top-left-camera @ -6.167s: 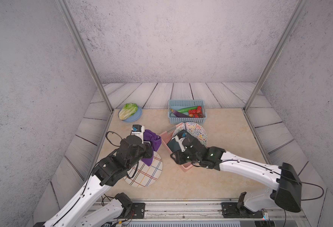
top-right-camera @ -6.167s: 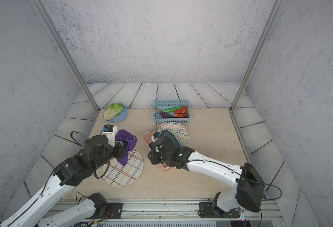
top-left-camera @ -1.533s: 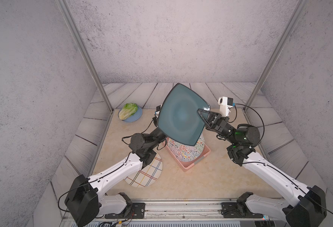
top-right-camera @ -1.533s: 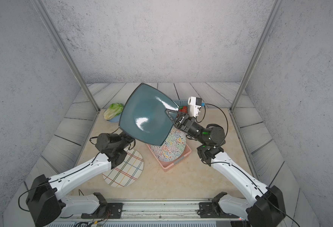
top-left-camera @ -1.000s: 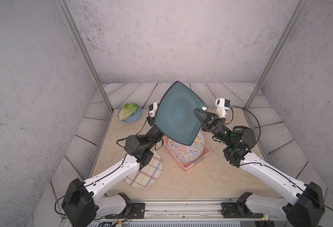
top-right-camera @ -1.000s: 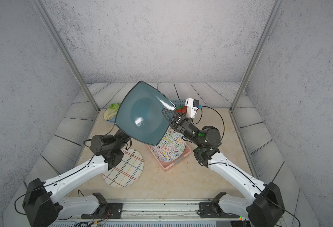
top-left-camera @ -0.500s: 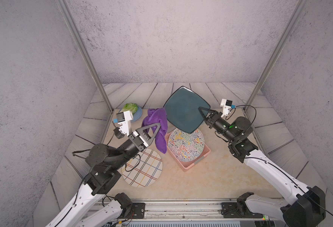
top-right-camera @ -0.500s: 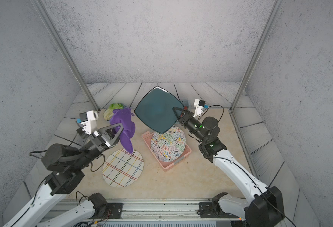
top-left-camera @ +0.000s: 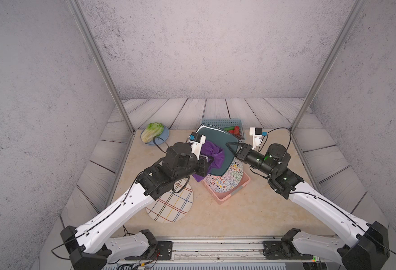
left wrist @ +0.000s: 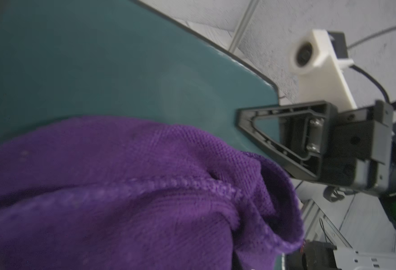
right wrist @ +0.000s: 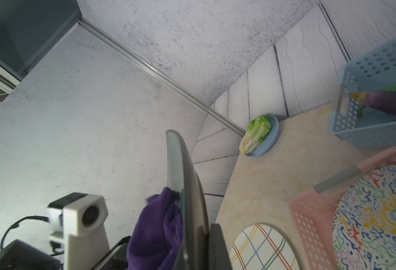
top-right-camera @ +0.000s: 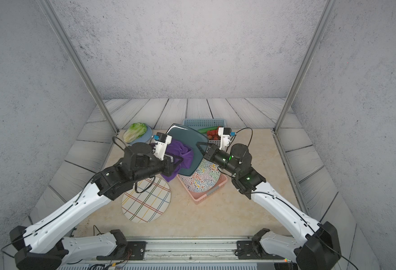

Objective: Wipe the wet plate dry
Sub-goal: Wipe the plate with towel.

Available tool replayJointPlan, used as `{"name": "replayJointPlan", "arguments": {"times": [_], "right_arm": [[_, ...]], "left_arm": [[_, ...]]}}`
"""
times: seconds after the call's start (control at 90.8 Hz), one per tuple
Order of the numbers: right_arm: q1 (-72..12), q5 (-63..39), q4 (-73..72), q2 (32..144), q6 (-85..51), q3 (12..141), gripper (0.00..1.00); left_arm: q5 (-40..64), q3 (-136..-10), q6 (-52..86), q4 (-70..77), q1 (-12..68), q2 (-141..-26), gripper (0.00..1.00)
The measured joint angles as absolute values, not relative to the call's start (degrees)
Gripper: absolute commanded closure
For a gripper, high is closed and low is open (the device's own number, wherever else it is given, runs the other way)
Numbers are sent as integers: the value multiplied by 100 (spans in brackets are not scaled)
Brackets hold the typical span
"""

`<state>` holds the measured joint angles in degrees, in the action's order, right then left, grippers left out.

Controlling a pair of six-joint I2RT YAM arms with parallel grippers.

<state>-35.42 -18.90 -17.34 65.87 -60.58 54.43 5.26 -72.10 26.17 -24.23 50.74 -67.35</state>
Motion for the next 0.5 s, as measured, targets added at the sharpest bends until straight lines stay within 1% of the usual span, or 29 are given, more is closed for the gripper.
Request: {"name": "replayJointPlan", "arguments": {"times": [0.077,0.154,0.22,0.319,0.363,0.44,0.495], "right_arm": [[-3594,-1887,-1732,6672,-6042,5419,100],[-3632,-1861,-1780,6707,-6110,5360,100],[-3669,-1791,-1920,6689,-6149,5288,100],[-3701,-1774,-1979,6591,-6176,5190,100],[-3789,-1743,-1914,6567,-6097,5190,100],[-4141,-1697,-1957,6565,-5964,5190,100],[-4445,-1667,-1970,6576,-5933,5192,100]], "left_arm": [[454,-7234,2563,-2377,5345,-6904,100],[360,-7238,2582,-2438,5258,-6890,100],[541,-7144,2740,-2392,4799,-6713,100],[784,-6851,3079,-2338,3511,-6200,100],[845,-6877,3109,-2368,3155,-6099,100],[1144,-7120,3052,-2432,3033,-6189,100],[1332,-7391,2923,-2427,3236,-6436,100]]}}
